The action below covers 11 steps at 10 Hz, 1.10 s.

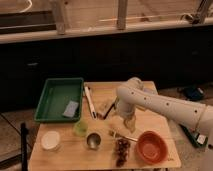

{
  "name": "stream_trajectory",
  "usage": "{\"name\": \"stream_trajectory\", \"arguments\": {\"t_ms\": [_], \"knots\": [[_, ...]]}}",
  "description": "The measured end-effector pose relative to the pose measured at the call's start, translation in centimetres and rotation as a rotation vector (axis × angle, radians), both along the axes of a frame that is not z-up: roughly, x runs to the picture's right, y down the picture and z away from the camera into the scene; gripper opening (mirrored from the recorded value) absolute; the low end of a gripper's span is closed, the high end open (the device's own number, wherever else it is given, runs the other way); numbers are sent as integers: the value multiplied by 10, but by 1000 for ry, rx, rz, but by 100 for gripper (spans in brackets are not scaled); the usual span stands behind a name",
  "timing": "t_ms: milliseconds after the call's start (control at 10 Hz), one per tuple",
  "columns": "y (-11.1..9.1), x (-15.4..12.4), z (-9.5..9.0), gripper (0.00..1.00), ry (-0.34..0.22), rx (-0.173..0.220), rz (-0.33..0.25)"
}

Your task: Place apple in paper cup

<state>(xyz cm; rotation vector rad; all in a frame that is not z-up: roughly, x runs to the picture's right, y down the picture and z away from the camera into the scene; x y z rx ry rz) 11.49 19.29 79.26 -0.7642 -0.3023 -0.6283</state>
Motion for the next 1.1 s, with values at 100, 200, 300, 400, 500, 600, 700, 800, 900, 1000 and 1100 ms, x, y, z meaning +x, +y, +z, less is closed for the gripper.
{"name": "stream_trajectory", "arguments": {"t_ms": [100, 200, 300, 400, 500, 600, 700, 800, 900, 1000, 1100], "knots": [[-1, 7, 1, 80, 31, -2, 18], [-1, 13, 3, 80, 64, -4, 37], [-1, 17, 4, 80, 88, -6, 50], [1, 22, 8, 80, 118, -9, 78], [1, 26, 11, 80, 142, -5, 106], [3, 31, 14, 80, 162, -3, 128], [4, 34, 17, 80, 174, 9, 159], [5, 37, 19, 80, 179, 16, 176], [5, 41, 20, 80, 185, 22, 191], [6, 46, 22, 80, 190, 31, 215], [6, 48, 22, 80, 192, 32, 225]]}}
